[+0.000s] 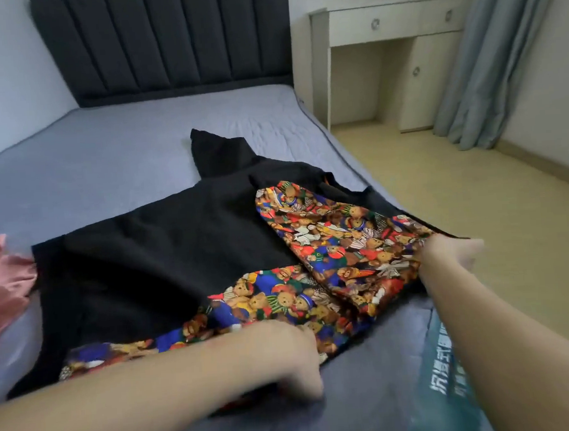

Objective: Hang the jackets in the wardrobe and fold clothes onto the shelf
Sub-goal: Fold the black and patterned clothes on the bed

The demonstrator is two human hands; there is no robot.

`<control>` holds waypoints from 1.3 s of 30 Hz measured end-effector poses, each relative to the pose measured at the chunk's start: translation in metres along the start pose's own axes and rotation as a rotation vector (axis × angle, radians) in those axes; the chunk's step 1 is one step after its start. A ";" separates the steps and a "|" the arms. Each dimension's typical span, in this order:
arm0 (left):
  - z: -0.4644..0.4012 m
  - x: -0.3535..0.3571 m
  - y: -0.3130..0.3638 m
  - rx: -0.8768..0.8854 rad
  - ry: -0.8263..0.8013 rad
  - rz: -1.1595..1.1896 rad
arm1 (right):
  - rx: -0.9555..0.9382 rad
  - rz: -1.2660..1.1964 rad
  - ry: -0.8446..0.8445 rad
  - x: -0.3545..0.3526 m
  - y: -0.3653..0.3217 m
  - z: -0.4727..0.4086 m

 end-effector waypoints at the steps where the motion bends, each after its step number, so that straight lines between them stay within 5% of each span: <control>1: -0.005 -0.001 -0.002 0.016 -0.091 0.036 | -0.116 0.239 0.038 -0.006 -0.010 0.005; 3: -0.017 -0.023 -0.016 0.065 -0.095 0.225 | -0.516 0.654 -0.068 0.017 -0.026 0.020; 6: -0.048 -0.032 -0.074 0.012 0.148 0.394 | -1.065 1.055 -0.395 0.083 -0.027 0.069; 10: -0.063 0.027 -0.108 -0.079 0.177 0.311 | -1.119 1.145 -0.821 0.151 0.009 0.111; 17: 0.030 0.056 -0.122 0.114 0.610 0.191 | -1.324 0.932 -0.737 0.224 0.006 0.187; 22: 0.061 0.111 -0.170 -0.167 0.111 0.005 | -1.410 0.926 -0.914 0.260 0.022 0.276; 25: 0.072 0.115 -0.193 -0.321 0.059 -0.144 | -1.406 1.021 -0.968 0.268 0.029 0.300; 28: 0.075 0.124 -0.190 -0.241 -0.102 -0.248 | -1.395 1.095 -0.968 0.271 0.034 0.307; 32: 0.097 0.145 -0.204 -0.321 -0.668 -0.006 | -1.344 1.136 -0.989 0.266 0.035 0.307; 34: 0.075 0.118 -0.216 -0.342 -0.495 0.267 | -1.342 1.130 -1.011 0.264 0.032 0.308; 36: 0.041 0.087 -0.230 -0.355 0.060 0.457 | -1.364 1.116 -1.009 0.263 0.026 0.306; 37: 0.030 0.089 -0.233 -0.379 0.207 0.523 | -1.373 1.109 -0.988 0.262 0.021 0.302; 39: 0.006 0.126 -0.226 -0.407 0.077 0.549 | -1.355 1.099 -0.951 0.262 0.009 0.285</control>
Point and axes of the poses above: each hand's wrist, its own z-axis away from the middle knuckle, its own x-axis out of the palm, y = z × x, the point moved 7 cm from there along -z, towards the middle knuckle, and after that the axes turned 8 degrees about -x, right-handed, at the moved point
